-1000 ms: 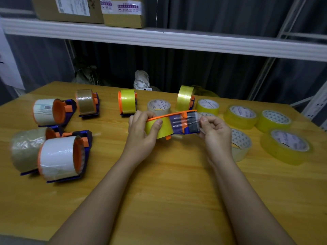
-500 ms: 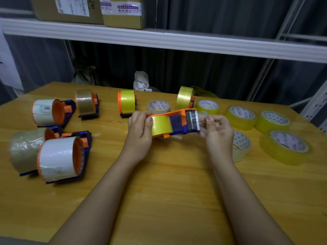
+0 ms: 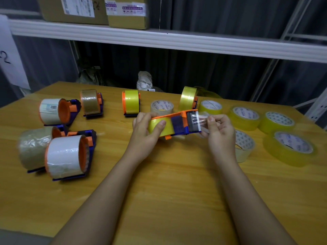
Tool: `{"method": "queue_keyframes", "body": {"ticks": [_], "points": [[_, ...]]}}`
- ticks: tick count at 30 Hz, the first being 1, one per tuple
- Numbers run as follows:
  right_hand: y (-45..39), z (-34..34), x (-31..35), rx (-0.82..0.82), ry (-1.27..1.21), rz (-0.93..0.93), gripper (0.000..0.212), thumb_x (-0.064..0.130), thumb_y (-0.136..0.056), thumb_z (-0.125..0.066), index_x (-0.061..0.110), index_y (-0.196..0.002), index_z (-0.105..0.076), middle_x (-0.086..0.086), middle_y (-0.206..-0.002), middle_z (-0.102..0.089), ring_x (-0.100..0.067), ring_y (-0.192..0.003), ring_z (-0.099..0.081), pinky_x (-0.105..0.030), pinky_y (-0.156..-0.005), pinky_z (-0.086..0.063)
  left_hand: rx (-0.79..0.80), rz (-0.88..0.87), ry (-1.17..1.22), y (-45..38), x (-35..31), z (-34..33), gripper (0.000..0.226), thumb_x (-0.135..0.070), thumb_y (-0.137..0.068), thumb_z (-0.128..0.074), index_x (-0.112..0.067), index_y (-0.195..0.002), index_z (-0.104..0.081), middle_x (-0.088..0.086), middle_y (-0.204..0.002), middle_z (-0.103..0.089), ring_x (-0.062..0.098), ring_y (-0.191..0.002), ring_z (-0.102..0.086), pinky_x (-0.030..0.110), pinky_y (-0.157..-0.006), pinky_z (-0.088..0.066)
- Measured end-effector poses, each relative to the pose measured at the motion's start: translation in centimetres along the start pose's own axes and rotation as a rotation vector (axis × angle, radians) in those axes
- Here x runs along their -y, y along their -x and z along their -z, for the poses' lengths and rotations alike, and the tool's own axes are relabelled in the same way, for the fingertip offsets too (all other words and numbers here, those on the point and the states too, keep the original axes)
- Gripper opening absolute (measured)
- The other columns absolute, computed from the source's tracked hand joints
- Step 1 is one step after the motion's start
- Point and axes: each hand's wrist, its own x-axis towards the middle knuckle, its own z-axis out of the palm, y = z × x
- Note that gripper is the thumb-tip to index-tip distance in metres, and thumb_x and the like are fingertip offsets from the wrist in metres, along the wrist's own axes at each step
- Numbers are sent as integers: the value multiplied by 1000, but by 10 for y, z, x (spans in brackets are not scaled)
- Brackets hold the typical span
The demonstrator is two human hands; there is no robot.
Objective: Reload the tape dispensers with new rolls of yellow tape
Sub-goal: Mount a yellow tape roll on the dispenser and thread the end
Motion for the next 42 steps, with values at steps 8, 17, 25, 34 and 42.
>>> {"method": "queue_keyframes", "body": {"ticks": [8, 17, 25, 34, 42], "points": [[-1, 3, 5, 35, -273, -49, 18, 6, -101, -41, 11, -87, -51, 2, -76, -73, -8, -80, -71, -17, -61, -55, -34, -42, 5, -3, 3, 6, 29, -36, -90, -40, -27, -110, -58, -20, -97, -48, 7, -105, -39, 27, -91, -32], [-1, 1, 7, 54, -229, -58, 14, 10, -100, -45, 11, -89, -53, -14, -95, -67, -17, -86, -68, -19, -62, -55, 13, -58, -81, -1, 5, 1, 32, -36, -93, -31, -27, -114, -53, -9, -107, -47, 3, -102, -34, 16, -89, -28], [1, 0, 7, 64, -209, -65, 16, 9, -101, -42, 11, -89, -52, -11, -92, -67, -7, -78, -68, -17, -63, -55, 48, -51, -87, 1, 2, 0, 24, -41, -87, -42, -34, -109, -49, -16, -104, -46, 0, -105, -33, 29, -93, -32], [1, 1, 8, 115, -322, -128, 19, 9, -103, -37, 9, -90, -50, -6, -81, -74, -14, -82, -71, -20, -63, -55, 8, -67, -67, -1, 1, 2, 33, -30, -94, -38, -23, -119, -58, -18, -98, -48, 1, -104, -32, 12, -95, -26], [-1, -1, 6, 107, -261, -100, 13, 13, -101, -45, 8, -92, -53, -23, -103, -68, -30, -94, -69, -26, -68, -58, 74, -76, -318, 0, 0, 6, 77, -80, -65, -42, -41, -132, -42, -11, -107, -40, 2, -101, -28, 27, -94, -23]]}}
